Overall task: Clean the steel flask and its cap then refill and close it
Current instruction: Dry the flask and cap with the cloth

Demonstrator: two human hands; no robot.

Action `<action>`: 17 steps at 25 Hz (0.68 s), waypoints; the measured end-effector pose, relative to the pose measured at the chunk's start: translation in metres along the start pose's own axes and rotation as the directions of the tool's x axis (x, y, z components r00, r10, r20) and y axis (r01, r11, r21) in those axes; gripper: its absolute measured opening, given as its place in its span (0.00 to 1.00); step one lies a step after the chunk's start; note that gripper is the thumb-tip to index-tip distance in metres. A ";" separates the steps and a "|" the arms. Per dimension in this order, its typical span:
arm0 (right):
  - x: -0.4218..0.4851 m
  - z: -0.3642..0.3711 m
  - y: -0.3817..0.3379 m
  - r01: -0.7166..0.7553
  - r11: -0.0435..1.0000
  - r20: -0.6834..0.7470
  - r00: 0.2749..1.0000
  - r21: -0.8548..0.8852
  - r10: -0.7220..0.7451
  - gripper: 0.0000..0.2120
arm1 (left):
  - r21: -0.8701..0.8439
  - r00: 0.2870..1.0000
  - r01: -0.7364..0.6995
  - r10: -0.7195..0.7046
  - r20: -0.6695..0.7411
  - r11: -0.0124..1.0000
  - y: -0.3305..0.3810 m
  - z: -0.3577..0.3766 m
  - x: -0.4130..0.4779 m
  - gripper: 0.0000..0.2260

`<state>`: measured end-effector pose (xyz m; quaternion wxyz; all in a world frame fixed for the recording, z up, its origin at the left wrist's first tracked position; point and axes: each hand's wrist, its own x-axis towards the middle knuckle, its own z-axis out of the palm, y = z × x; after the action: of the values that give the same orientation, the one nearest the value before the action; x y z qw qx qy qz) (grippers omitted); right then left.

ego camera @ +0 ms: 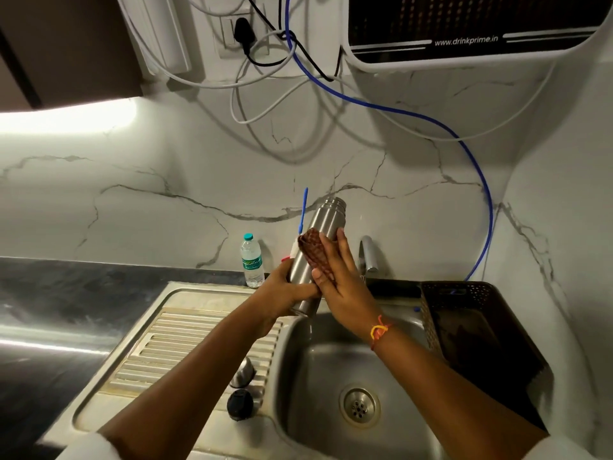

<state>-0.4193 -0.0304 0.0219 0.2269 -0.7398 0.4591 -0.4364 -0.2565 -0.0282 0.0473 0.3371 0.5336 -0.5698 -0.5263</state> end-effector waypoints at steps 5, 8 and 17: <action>0.017 -0.008 -0.010 0.252 0.798 0.130 0.968 -0.547 -0.216 0.25 | 0.386 0.993 -0.105 0.116 -0.006 0.916 0.005 -0.013 0.006 0.29; 0.033 -0.010 -0.023 0.331 0.646 0.195 0.941 -0.688 -0.276 0.23 | 0.630 0.972 -0.157 0.231 -0.038 0.761 0.009 -0.012 0.008 0.23; 0.026 -0.004 -0.022 0.389 0.694 0.209 0.920 -0.606 -0.333 0.23 | 0.450 0.976 -0.137 0.197 -0.089 0.882 0.003 -0.028 0.007 0.29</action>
<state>-0.4066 -0.0427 0.0519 -0.1083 -0.8651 0.4151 -0.2600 -0.2323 -0.0419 0.0555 0.2884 0.5784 -0.6947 -0.3157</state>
